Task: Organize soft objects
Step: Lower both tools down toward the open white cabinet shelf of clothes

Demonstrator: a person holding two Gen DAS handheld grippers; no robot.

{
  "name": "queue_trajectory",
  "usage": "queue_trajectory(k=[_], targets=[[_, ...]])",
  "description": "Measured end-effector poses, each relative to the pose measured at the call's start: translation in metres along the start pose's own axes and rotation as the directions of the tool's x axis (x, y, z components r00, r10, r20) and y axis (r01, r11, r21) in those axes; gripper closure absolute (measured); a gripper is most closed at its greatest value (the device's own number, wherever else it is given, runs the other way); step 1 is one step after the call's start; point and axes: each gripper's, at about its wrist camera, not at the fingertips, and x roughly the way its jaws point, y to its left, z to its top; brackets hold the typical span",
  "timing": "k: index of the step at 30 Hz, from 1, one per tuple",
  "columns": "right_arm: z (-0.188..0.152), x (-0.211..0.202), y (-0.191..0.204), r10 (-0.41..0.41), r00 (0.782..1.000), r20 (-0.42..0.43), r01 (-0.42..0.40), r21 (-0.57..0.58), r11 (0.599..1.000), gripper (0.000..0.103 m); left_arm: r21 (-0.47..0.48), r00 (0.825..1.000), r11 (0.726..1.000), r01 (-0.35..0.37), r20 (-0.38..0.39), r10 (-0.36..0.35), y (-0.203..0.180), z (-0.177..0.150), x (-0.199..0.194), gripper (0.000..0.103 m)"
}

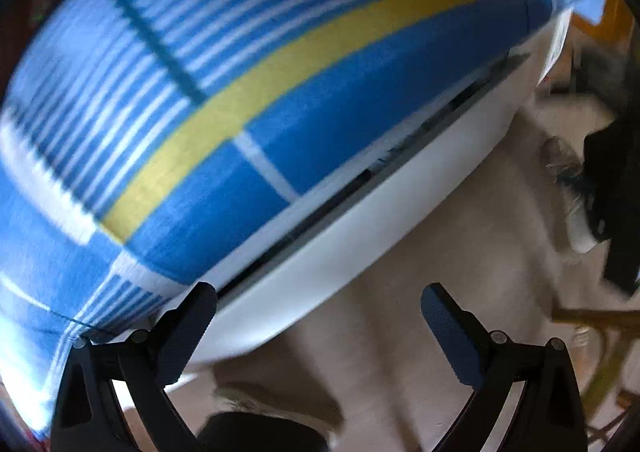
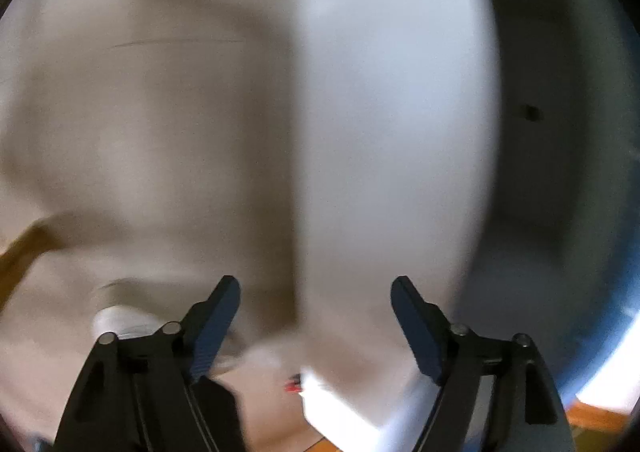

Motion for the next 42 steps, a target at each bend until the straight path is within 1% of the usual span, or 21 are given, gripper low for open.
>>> queue_trajectory(k=[1, 2, 3, 6, 8, 10, 11, 14, 16, 18, 19, 21, 23, 28, 31, 33, 35, 37, 39, 42], targets=[[0.001, 0.0, -0.012, -0.025, 1.0, 0.016, 0.024, 0.036, 0.999, 0.02, 0.036, 1.0, 0.999, -0.009, 0.005, 0.009, -0.001, 0.001, 0.003, 0.0], [0.002, 0.001, -0.019, -0.04, 0.999, 0.025, 0.038, 0.053, 0.998, 0.019, 0.063, 1.0, 0.998, -0.016, 0.008, 0.015, -0.002, 0.003, 0.004, 0.0], [0.004, 0.005, -0.026, -0.048, 0.998, 0.031, 0.046, 0.061, 0.997, 0.019, 0.11, 1.0, 0.994, -0.027, 0.004, 0.027, -0.003, 0.003, 0.009, 0.0], [0.008, 0.018, -0.031, -0.04, 0.998, 0.037, 0.039, 0.046, 0.998, 0.019, 0.199, 0.999, 0.979, -0.038, -0.021, 0.043, -0.007, 0.003, 0.023, 0.0], [0.014, 0.027, -0.034, 0.018, 0.999, 0.036, -0.02, 0.043, 0.999, 0.019, 0.218, 0.999, 0.976, -0.025, -0.032, 0.033, -0.008, 0.005, 0.03, 0.0], [0.02, 0.031, -0.033, 0.075, 0.996, 0.05, -0.076, 0.019, 0.997, 0.019, 0.218, 0.999, 0.976, -0.007, -0.038, 0.015, -0.007, 0.003, 0.035, 0.0], [0.022, 0.031, -0.03, 0.08, 0.995, 0.051, -0.081, 0.004, 0.997, 0.013, 0.218, 0.999, 0.976, 0.003, -0.043, 0.006, -0.006, 0.004, 0.037, 0.0], [0.025, 0.04, -0.025, 0.087, 0.996, 0.035, -0.087, -0.008, 0.996, 0.006, 0.221, 0.997, 0.975, 0.027, -0.072, -0.012, -0.002, 0.002, 0.047, 0.0], [0.027, 0.04, -0.024, 0.116, 0.993, 0.034, -0.116, 0.012, 0.993, 0.006, 0.225, 0.995, 0.974, 0.039, -0.094, -0.018, 0.0, 0.001, 0.052, 0.0], [0.02, 0.041, -0.024, 0.144, 0.989, 0.039, -0.145, 0.044, 0.988, 0.006, 0.21, 0.99, 0.975, 0.077, -0.128, -0.051, 0.001, -0.002, 0.058, 0.0], [0.019, 0.041, -0.022, 0.15, 0.988, 0.036, -0.152, 0.052, 0.987, 0.006, 0.212, 0.99, 0.974, 0.082, -0.134, -0.054, -0.001, -0.004, 0.059, 0.0], [0.019, 0.039, -0.018, 0.144, 0.989, 0.021, -0.145, 0.041, 0.989, 0.006, 0.253, 0.991, 0.965, 0.065, -0.132, -0.032, -0.006, -0.008, 0.057, 0.0], [0.018, 0.032, -0.012, 0.135, 0.991, 0.013, -0.135, 0.021, 0.991, 0.006, 0.273, 0.991, 0.96, 0.063, -0.134, -0.027, -0.009, -0.011, 0.052, 0.0], [0.017, 0.019, -0.009, 0.185, 0.983, 0.019, -0.186, 0.039, 0.982, 0.006, 0.268, 0.986, 0.958, 0.1, -0.158, -0.059, -0.011, -0.017, 0.04, 0.0], [0.015, 0.008, -0.003, 0.211, 0.977, 0.011, -0.211, 0.029, 0.977, 0.006, 0.262, 0.977, 0.955, 0.14, -0.192, -0.091, -0.014, -0.022, 0.032, 0.0], [0.012, 0.0, 0.0, 0.241, 0.97, 0.008, -0.241, 0.022, 0.97, 0.004, 0.291, 0.971, 0.943, 0.161, -0.22, -0.098, -0.019, -0.028, 0.027, 0.0], [0.009, -0.009, 0.003, 0.281, 0.96, 0.008, -0.281, 0.024, 0.959, 0.004, 0.322, 0.965, 0.931, 0.174, -0.246, -0.095, -0.025, -0.034, 0.021, 0.0], [0.007, -0.018, 0.005, 0.321, 0.947, 0.007, -0.321, 0.024, 0.947, 0.004, 0.352, 0.955, 0.915, 0.198, -0.278, -0.1, -0.034, -0.04, 0.013, 0.0], [0.004, -0.027, 0.009, 0.363, 0.932, 0.004, -0.363, 0.022, 0.932, 0.004, 0.355, 0.942, 0.905, 0.236, -0.312, -0.123, -0.039, -0.046, 0.006, 0.0], [0.002, -0.04, 0.01, 0.439, 0.898, 0.017, -0.439, 0.041, 0.897, 0.004, 0.329, 0.918, 0.896, 0.3, -0.354, -0.178, -0.041, -0.052, -0.002, 0.0]])
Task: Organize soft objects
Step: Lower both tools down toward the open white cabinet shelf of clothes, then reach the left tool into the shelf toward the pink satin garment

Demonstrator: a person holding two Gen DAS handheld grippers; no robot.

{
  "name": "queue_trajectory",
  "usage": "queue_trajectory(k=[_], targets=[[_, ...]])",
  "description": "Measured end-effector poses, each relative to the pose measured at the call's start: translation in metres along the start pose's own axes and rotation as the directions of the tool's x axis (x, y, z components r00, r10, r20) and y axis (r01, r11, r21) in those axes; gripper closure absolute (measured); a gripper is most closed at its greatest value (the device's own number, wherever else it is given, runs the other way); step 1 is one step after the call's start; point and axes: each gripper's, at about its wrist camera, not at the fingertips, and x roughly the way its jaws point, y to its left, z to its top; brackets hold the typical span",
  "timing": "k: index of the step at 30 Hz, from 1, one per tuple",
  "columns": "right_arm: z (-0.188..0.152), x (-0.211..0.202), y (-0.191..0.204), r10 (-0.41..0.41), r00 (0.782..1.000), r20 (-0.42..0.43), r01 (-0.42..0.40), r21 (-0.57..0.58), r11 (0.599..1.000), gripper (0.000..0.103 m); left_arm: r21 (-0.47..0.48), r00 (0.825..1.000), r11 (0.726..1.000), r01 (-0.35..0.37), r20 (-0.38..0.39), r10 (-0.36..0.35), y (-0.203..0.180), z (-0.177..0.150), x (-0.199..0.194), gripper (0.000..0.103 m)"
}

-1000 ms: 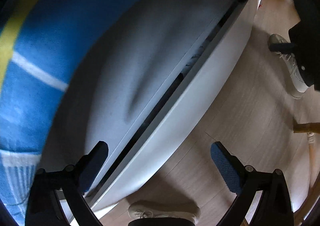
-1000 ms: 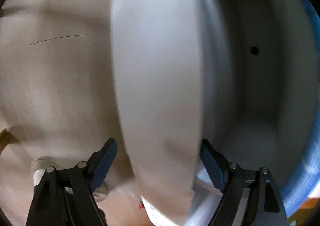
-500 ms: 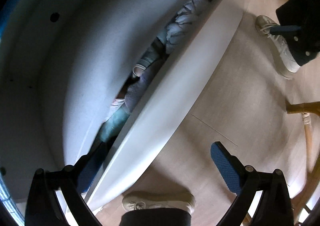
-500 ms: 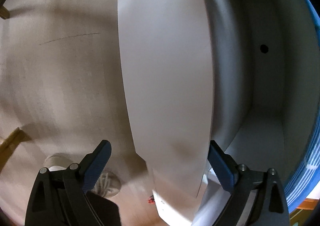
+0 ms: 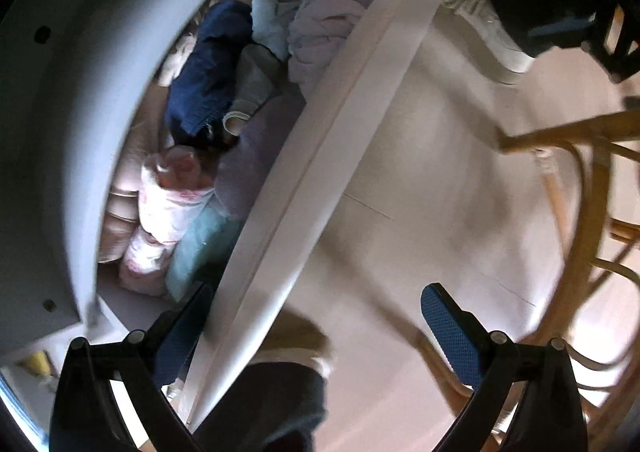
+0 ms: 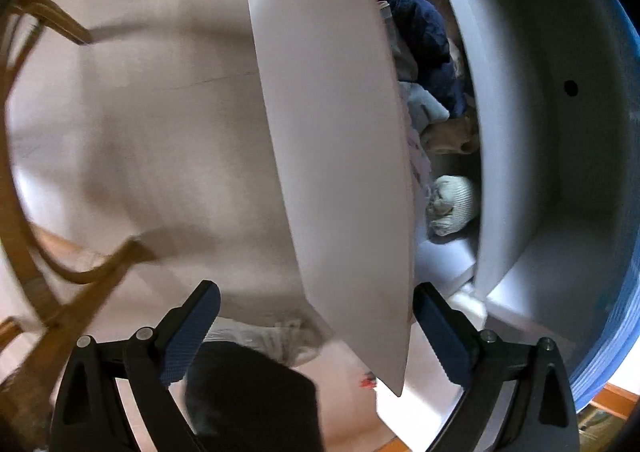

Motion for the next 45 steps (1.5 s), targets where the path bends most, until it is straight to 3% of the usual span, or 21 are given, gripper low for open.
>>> queue_trajectory(k=[3, 8, 12, 15, 18, 21, 23, 25, 28, 30, 32, 35, 37, 39, 42, 45], targets=[[-0.003, -0.01, 0.008, 0.064, 0.998, 0.029, -0.064, 0.006, 0.998, 0.006, 0.019, 0.999, 0.999, 0.034, -0.012, -0.034, -0.009, -0.008, 0.002, 0.0], [-0.004, -0.034, 0.011, 0.089, 0.989, 0.116, -0.093, 0.027, 0.995, 0.01, 0.059, 0.998, 0.997, 0.045, -0.049, -0.042, -0.026, -0.011, 0.0, 0.0], [-0.009, -0.072, -0.021, 0.085, 0.96, 0.266, -0.135, 0.179, 0.975, 0.01, 0.105, 0.997, 0.994, 0.027, -0.069, -0.02, -0.045, -0.022, 0.005, 0.0], [-0.01, -0.077, -0.048, 0.068, 0.948, 0.312, -0.17, 0.313, 0.934, 0.01, 0.148, 0.997, 0.989, 0.016, -0.079, -0.004, -0.059, -0.031, 0.007, 0.0], [-0.01, -0.066, -0.073, 0.027, 0.967, 0.253, -0.138, 0.433, 0.891, 0.01, 0.146, 0.996, 0.988, 0.05, -0.077, -0.039, -0.061, -0.035, 0.003, 0.0], [-0.005, -0.038, -0.082, 0.038, 0.99, 0.132, -0.099, 0.501, 0.86, 0.01, 0.147, 0.994, 0.985, 0.088, -0.082, -0.077, -0.062, -0.038, 0.0, 0.0], [-0.001, -0.027, -0.086, 0.06, 0.995, 0.084, -0.096, 0.52, 0.849, 0.01, 0.121, 0.989, 0.984, 0.13, -0.079, -0.121, -0.056, -0.038, -0.004, 0.0], [-0.003, -0.014, -0.089, 0.096, 0.994, 0.058, -0.112, 0.547, 0.83, 0.01, 0.046, 0.979, 0.978, 0.202, -0.017, -0.201, -0.041, -0.034, -0.015, 0.001], [-0.006, -0.004, -0.092, 0.123, 0.992, 0.035, -0.12, 0.584, 0.803, 0.01, -0.083, 0.962, 0.969, 0.233, 0.166, -0.217, -0.009, -0.026, -0.05, 0.0], [-0.006, 0.004, -0.094, 0.118, 0.993, 0.013, -0.102, 0.603, 0.791, 0.01, -0.206, 0.935, 0.939, 0.276, 0.284, -0.213, 0.018, -0.023, -0.067, 0.0], [-0.006, 0.013, -0.096, 0.128, 0.992, -0.001, -0.099, 0.632, 0.769, 0.01, -0.314, 0.939, 0.916, 0.249, 0.309, -0.15, 0.037, -0.021, -0.068, 0.0], [-0.004, 0.026, -0.097, 0.169, 0.986, -0.009, -0.12, 0.671, 0.732, 0.01, -0.486, 0.97, 0.858, 0.163, 0.239, -0.049, 0.059, -0.023, -0.053, 0.0], [-0.004, 0.031, -0.098, 0.184, 0.983, 0.0, -0.133, 0.692, 0.71, 0.01, -0.577, 0.984, 0.805, 0.141, 0.174, -0.048, 0.064, -0.025, -0.033, 0.0], [-0.003, 0.033, -0.099, 0.193, 0.981, 0.0, -0.137, 0.708, 0.693, 0.01, -0.631, 0.994, 0.77, 0.098, 0.102, -0.043, 0.067, -0.03, -0.016, 0.0], [-0.006, 0.041, -0.101, 0.216, 0.976, 0.003, -0.149, 0.734, 0.663, 0.01, -0.666, 0.999, 0.745, 0.033, 0.022, -0.024, 0.067, -0.036, 0.001, 0.0], [-0.015, 0.051, -0.102, 0.271, 0.963, -0.001, -0.17, 0.777, 0.606, 0.01, -0.711, 0.997, 0.701, 0.058, 0.008, -0.075, 0.065, -0.041, 0.014, 0.0]])
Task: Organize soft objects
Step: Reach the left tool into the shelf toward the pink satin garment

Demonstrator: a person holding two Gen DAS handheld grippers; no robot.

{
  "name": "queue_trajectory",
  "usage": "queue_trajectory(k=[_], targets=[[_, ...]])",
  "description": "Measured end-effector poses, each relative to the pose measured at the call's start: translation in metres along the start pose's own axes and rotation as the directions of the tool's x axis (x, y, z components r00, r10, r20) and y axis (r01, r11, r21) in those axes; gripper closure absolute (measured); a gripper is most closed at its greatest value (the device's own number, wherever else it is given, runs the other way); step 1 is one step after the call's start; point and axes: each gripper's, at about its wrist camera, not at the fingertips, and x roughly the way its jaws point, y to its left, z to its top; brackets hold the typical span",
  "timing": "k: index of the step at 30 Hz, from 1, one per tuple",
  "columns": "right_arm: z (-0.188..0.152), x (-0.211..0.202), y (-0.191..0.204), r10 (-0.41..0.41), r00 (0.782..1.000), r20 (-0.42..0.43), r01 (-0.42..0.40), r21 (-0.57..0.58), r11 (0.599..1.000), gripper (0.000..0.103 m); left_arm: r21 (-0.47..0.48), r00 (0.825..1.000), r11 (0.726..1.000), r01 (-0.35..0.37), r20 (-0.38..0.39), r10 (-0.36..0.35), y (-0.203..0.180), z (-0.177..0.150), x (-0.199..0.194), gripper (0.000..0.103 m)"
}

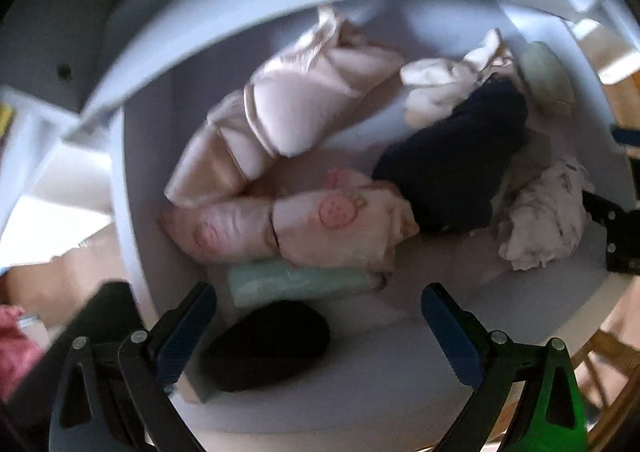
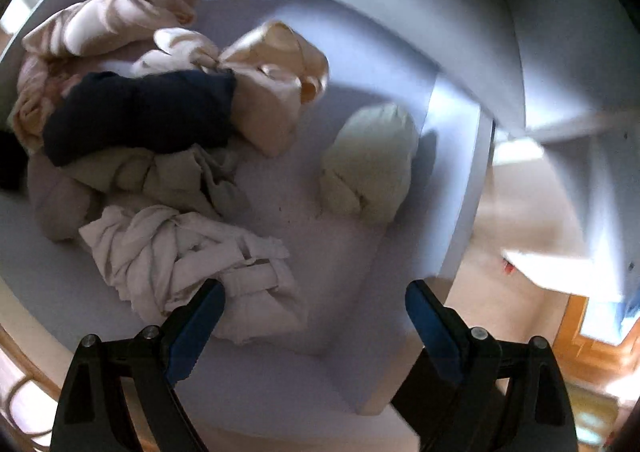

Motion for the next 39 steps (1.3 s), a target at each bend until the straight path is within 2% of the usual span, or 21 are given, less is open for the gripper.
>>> queue_trajectory(k=[4, 8, 12, 17, 21, 23, 26, 29, 31, 32, 35, 39], targets=[[-0.007, 0.014, -0.016, 0.04, 0.999, -0.028, -0.038, 0.072, 0.997, 0.01, -0.022, 0.998, 0.999, 0.024, -0.054, -0.025, -0.001, -0.01, 0.009, 0.0], [-0.011, 0.019, -0.025, 0.047, 0.998, -0.031, -0.044, 0.102, 0.994, 0.012, -0.048, 0.997, 0.998, 0.032, -0.069, -0.036, 0.004, -0.019, 0.01, 0.0], [-0.02, 0.026, -0.031, 0.094, 0.992, -0.088, -0.082, 0.137, 0.987, 0.014, -0.088, 0.989, 0.994, 0.072, -0.119, -0.082, 0.011, -0.033, 0.014, 0.0], [-0.03, 0.036, -0.031, 0.092, 0.985, -0.145, -0.082, 0.075, 0.994, 0.014, -0.007, 0.981, 0.998, 0.067, -0.183, -0.067, 0.006, -0.051, 0.014, 0.0], [-0.042, 0.043, -0.025, 0.085, 0.977, -0.196, -0.083, 0.019, 0.996, 0.014, 0.023, 0.96, 0.997, 0.08, -0.272, -0.07, 0.001, -0.072, 0.023, 0.0], [-0.046, 0.045, -0.024, 0.075, 0.976, -0.203, -0.077, 0.001, 0.997, 0.015, 0.027, 0.955, 0.996, 0.083, -0.289, -0.071, 0.0, -0.078, 0.024, 0.0], [-0.046, 0.045, -0.031, 0.075, 0.977, -0.201, -0.075, 0.008, 0.997, 0.016, 0.026, 0.956, 0.997, 0.076, -0.286, -0.065, 0.0, -0.083, 0.02, 0.0], [-0.045, 0.045, -0.037, 0.082, 0.975, -0.205, -0.086, -0.012, 0.996, 0.015, 0.042, 0.957, 0.996, 0.075, -0.285, -0.06, -0.016, -0.06, 0.018, 0.0], [-0.038, 0.032, -0.03, 0.084, 0.977, -0.196, -0.091, -0.028, 0.995, 0.014, 0.034, 0.957, 0.992, 0.122, -0.267, -0.108, -0.024, -0.056, 0.016, 0.0], [-0.038, 0.03, -0.027, 0.091, 0.978, -0.188, -0.098, -0.025, 0.995, 0.014, 0.026, 0.961, 0.99, 0.139, -0.246, -0.128, -0.025, -0.054, 0.01, 0.0], [-0.036, 0.019, -0.038, 0.132, 0.98, -0.151, -0.131, 0.013, 0.991, 0.014, -0.007, 0.981, 0.992, 0.129, -0.146, -0.128, -0.018, -0.046, -0.013, 0.0], [-0.036, 0.0, -0.067, 0.173, 0.983, -0.068, -0.167, 0.085, 0.982, 0.014, -0.121, 0.993, 0.988, 0.097, -0.051, -0.103, 0.006, -0.04, -0.031, 0.0]])
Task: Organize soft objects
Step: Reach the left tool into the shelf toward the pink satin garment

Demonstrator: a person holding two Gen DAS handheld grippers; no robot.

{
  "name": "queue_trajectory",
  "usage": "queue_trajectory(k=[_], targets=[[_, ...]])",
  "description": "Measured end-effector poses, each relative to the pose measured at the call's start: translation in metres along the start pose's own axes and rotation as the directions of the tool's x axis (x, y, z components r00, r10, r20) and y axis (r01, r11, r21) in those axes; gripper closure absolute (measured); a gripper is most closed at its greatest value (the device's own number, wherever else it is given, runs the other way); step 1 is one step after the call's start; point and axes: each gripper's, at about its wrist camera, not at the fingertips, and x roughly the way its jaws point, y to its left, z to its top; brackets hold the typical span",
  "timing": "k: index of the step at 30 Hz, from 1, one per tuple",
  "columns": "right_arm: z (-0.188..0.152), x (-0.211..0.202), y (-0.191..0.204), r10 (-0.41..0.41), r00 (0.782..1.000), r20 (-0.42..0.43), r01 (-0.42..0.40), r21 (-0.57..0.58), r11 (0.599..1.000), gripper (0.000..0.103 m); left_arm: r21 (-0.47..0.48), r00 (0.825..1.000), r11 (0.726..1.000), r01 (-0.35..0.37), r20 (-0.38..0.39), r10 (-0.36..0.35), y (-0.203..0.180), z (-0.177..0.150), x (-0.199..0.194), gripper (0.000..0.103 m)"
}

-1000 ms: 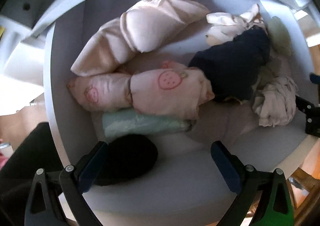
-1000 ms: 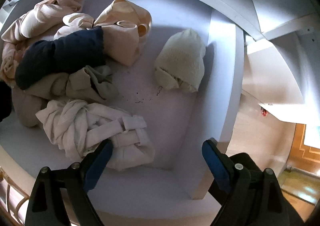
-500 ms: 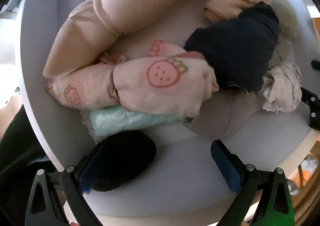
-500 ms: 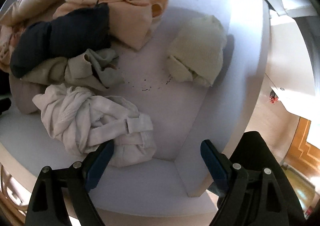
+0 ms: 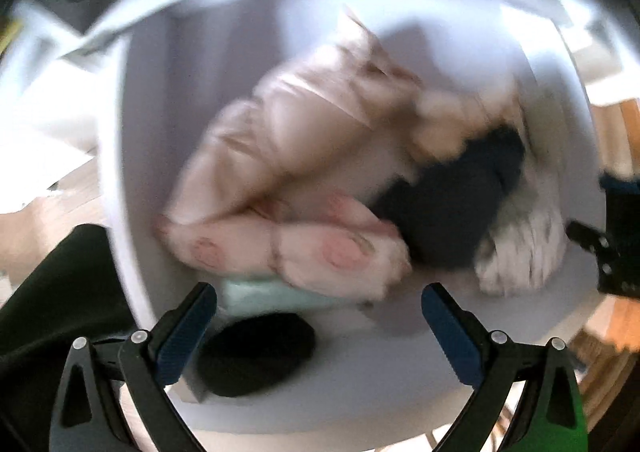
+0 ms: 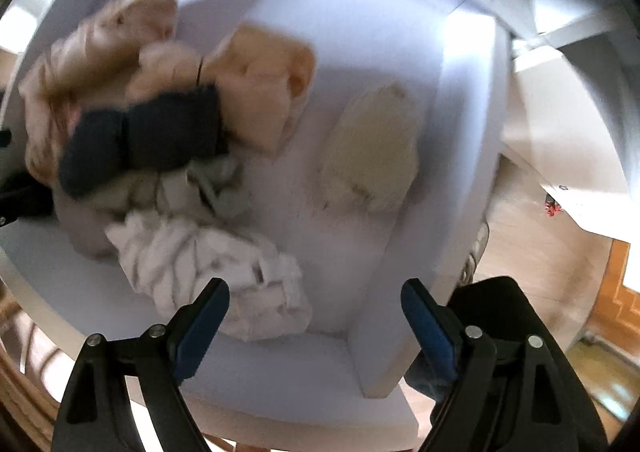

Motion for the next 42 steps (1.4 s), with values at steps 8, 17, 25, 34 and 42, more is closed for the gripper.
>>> queue_trajectory(k=[8, 17, 25, 34, 42], targets=[[0.015, -0.017, -0.02, 0.031, 0.997, 0.065, -0.036, 0.069, 0.997, 0.014, -0.078, 0.994, 0.993, -0.084, 0.065, 0.089, 0.018, 0.019, 0.0, 0.0], [0.023, -0.016, 0.013, 0.045, 0.995, 0.092, -0.054, 0.087, 0.995, 0.014, 0.195, 0.966, 0.951, -0.241, 0.139, 0.217, -0.042, 0.078, -0.001, 0.0], [0.033, -0.029, 0.025, 0.06, 0.985, 0.161, -0.069, 0.054, 0.996, 0.015, 0.34, 0.951, 0.888, -0.308, 0.149, 0.272, -0.062, 0.121, 0.024, 0.0], [0.048, -0.033, 0.041, 0.063, 0.97, 0.236, -0.063, -0.008, 0.998, 0.015, 0.28, 0.943, 0.9, -0.334, 0.11, 0.316, -0.067, 0.154, 0.054, 0.0], [0.09, -0.008, 0.102, 0.084, 0.971, 0.225, -0.022, -0.262, 0.965, 0.019, 0.232, 0.972, 0.944, -0.235, 0.059, 0.227, -0.074, 0.162, 0.05, 0.006]])
